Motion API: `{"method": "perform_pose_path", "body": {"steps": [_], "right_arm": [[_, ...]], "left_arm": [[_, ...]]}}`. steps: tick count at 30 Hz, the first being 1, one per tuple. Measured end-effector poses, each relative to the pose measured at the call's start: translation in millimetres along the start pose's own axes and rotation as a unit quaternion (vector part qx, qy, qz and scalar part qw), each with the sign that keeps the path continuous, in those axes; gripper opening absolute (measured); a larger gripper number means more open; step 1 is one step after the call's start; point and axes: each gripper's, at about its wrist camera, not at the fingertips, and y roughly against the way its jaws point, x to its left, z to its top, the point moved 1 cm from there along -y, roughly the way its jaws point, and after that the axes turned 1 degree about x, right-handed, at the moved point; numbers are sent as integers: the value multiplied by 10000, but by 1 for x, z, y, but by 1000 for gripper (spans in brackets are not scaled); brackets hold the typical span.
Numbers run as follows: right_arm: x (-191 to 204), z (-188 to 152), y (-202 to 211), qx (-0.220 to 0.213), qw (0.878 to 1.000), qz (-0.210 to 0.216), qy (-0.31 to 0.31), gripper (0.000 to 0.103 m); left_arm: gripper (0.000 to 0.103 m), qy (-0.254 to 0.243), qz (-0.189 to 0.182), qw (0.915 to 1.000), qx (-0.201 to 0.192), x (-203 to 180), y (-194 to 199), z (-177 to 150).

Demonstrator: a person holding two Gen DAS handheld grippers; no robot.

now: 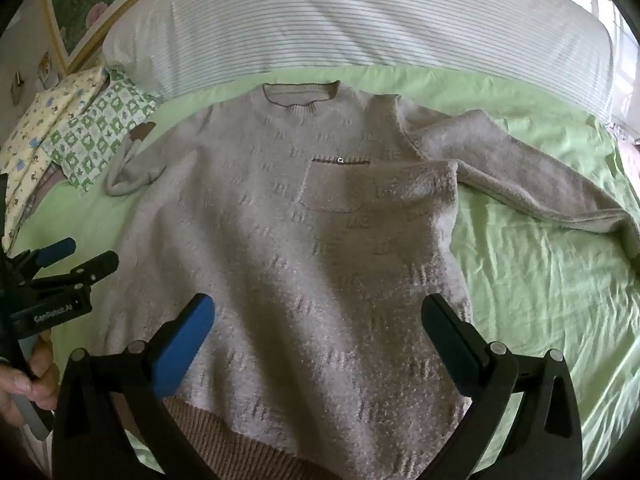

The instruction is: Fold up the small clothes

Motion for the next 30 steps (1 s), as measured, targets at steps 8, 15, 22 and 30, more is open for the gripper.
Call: {"method": "perform_pose_path", "body": {"steps": [8,15,22,30], "right_arm": [[0,1,0,14,10000,1,-10,103],[0,2,0,3,10000,-5,-19,103],[-2,5,-1,-2,10000,-11,-41,103],[-2,6,-1,7,10000,-7,-58,103]], "left_arm": [[92,3,-12,10000,3,0,-2,1],[92,23,-12,10000,10,-2,-1,1],[92,28,-83,10000,-6,-1,-5,1],[92,50,-136,9999,11,-1,-8,5]]}}
